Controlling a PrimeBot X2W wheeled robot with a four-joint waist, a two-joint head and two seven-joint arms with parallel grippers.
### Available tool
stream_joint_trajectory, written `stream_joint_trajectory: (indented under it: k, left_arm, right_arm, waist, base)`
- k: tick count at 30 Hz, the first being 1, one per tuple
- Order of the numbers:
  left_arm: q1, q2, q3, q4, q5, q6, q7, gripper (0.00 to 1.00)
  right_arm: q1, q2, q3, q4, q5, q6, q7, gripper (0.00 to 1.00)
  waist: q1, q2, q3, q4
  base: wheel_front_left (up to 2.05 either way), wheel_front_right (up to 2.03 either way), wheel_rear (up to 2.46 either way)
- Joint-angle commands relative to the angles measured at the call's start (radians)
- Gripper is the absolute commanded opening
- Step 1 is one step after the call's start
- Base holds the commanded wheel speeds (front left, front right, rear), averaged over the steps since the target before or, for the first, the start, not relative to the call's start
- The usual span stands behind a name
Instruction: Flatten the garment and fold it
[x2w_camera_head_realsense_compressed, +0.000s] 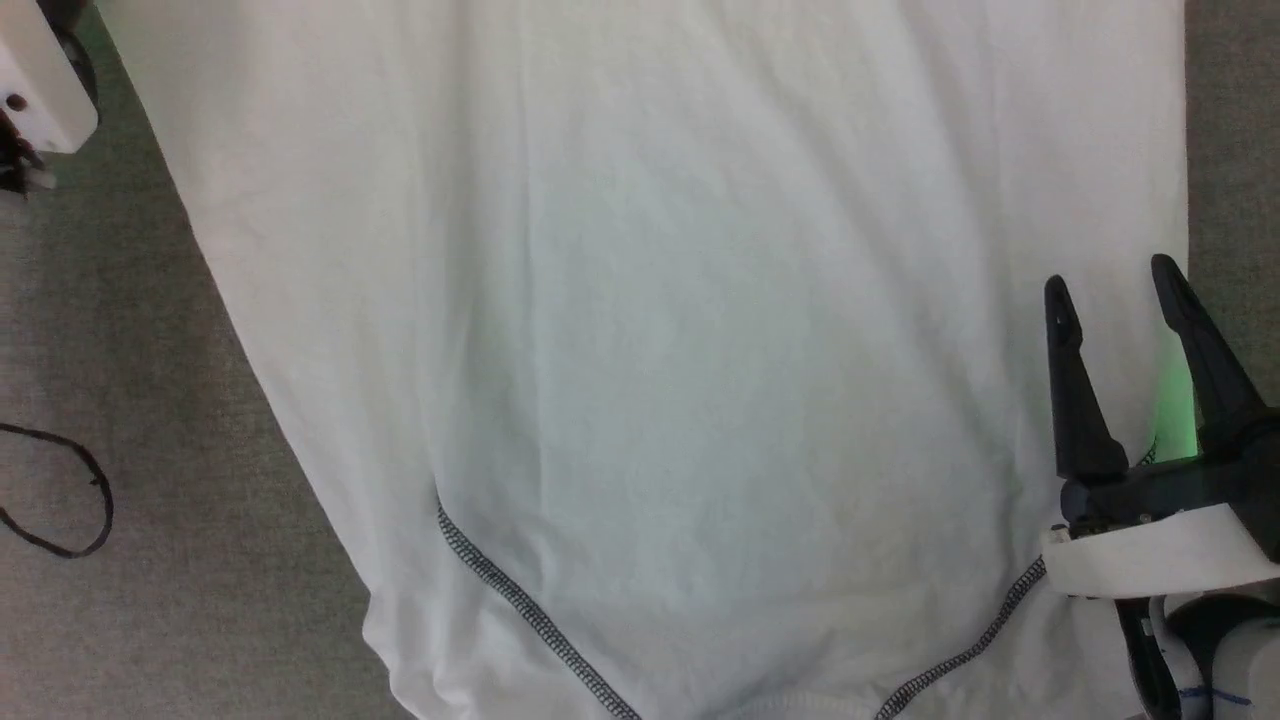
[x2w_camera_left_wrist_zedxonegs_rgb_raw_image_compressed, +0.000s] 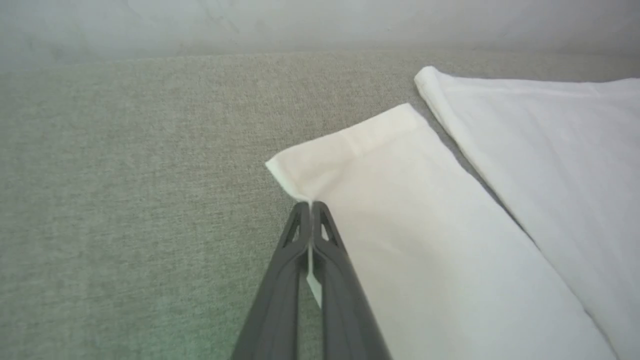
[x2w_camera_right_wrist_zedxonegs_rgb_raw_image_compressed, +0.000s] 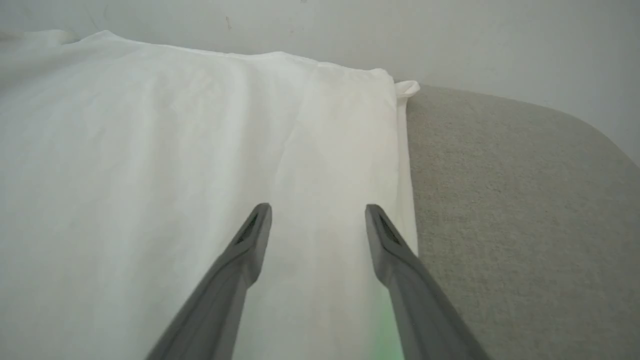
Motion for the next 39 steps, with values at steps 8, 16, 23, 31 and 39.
stream_joint_trajectory:
  k: [8,16,23,31,39]
  left_arm:
    - [0.064,-0.015,0.018,-0.007,-0.031,-0.006,-0.121,0.0]
    - [0.221,0.013,0.073,-0.097,-0.115,-0.007,-0.202,0.0]
    - [0.429,0.083,0.214,-0.182,-0.201,0.032,-0.237,0.0]
    - [0.696,0.141,0.413,-0.299,-0.276,0.099,-0.266,0.0]
    - [0.825,0.119,0.429,-0.456,-0.279,0.119,-0.26,0.0]
  right_arm:
    - [0.002,0.001,-0.003,0.029,0.01,-0.001,-0.002,1.0]
    - [0.041,0.001,-0.009,0.064,0.043,-0.001,-0.004,1.0]
    - [0.091,0.001,-0.024,0.076,0.062,-0.001,-0.001,1.0]
    - [0.131,0.001,-0.038,0.085,0.082,-0.001,-0.002,1.0]
    - [0.157,0.001,-0.062,0.087,0.095,-0.001,-0.004,1.0]
  waist:
    - [0.0,0.0,-0.125,0.026]
    - [0.0,0.0,-0.275,0.05]
    - [0.0,0.0,-0.376,0.064]
    - [0.0,0.0,-0.449,0.083]
    - [0.0,0.0,-0.507,0.112]
  base:
    - [0.0,0.0,0.0]
    - [0.0,0.0,0.0]
    - [0.0,0.0,0.0]
    - [0.0,0.0,0.0]
    - [0.0,0.0,0.0]
